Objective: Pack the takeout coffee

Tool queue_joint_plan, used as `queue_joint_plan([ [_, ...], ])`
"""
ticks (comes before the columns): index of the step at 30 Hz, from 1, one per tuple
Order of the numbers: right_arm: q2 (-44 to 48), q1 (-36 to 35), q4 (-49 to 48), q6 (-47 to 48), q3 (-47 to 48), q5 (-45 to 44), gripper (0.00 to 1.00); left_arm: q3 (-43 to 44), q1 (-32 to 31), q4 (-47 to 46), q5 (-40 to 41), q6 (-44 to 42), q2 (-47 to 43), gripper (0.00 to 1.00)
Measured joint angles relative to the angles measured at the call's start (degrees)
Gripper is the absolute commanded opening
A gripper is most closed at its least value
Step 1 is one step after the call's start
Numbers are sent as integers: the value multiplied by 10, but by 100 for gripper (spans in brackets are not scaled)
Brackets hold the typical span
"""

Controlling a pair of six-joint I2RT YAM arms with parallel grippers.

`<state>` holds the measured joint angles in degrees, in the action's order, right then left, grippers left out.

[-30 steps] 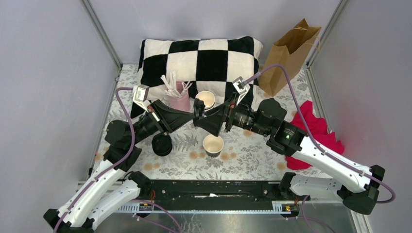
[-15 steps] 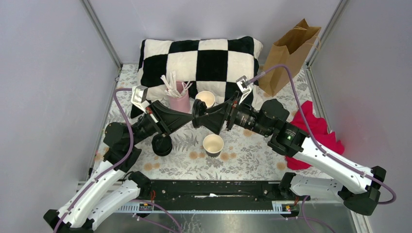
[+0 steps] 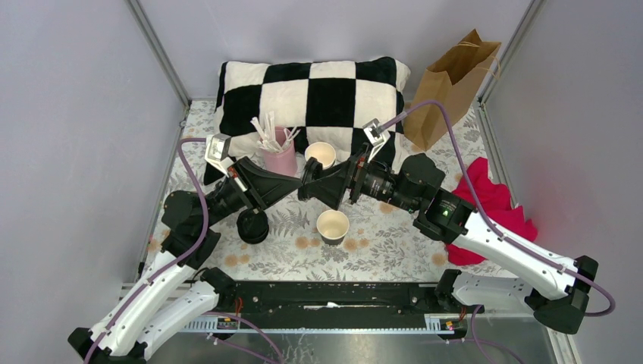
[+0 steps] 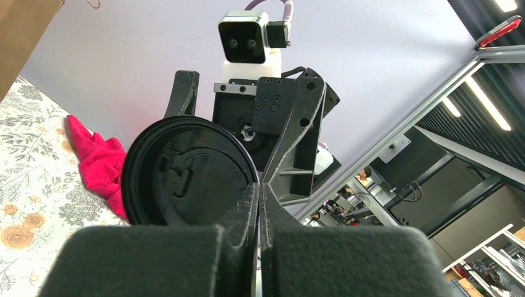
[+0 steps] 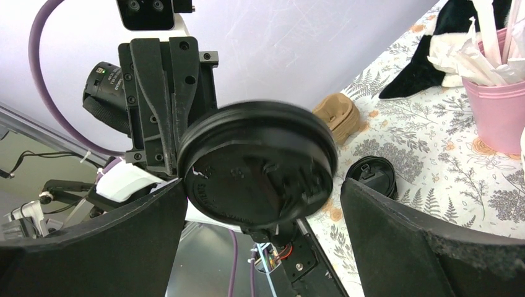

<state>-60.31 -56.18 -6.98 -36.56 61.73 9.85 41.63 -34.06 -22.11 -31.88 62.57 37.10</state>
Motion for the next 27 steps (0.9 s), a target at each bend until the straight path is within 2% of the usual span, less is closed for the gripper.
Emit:
queue_joint_plan([
  [8,-1,0,-35,-8,-13,7,97,0,0,3,0,0,0,0],
  [13,-1,0,-41,-11,-17,8,90,0,0,7,0,0,0,0],
  [18,0,0,-41,-13,-17,7,86,0,0,7,2,0,0,0],
  [27,0,0,-41,-13,-18,7,85,0,0,11,5,0,-1,2],
])
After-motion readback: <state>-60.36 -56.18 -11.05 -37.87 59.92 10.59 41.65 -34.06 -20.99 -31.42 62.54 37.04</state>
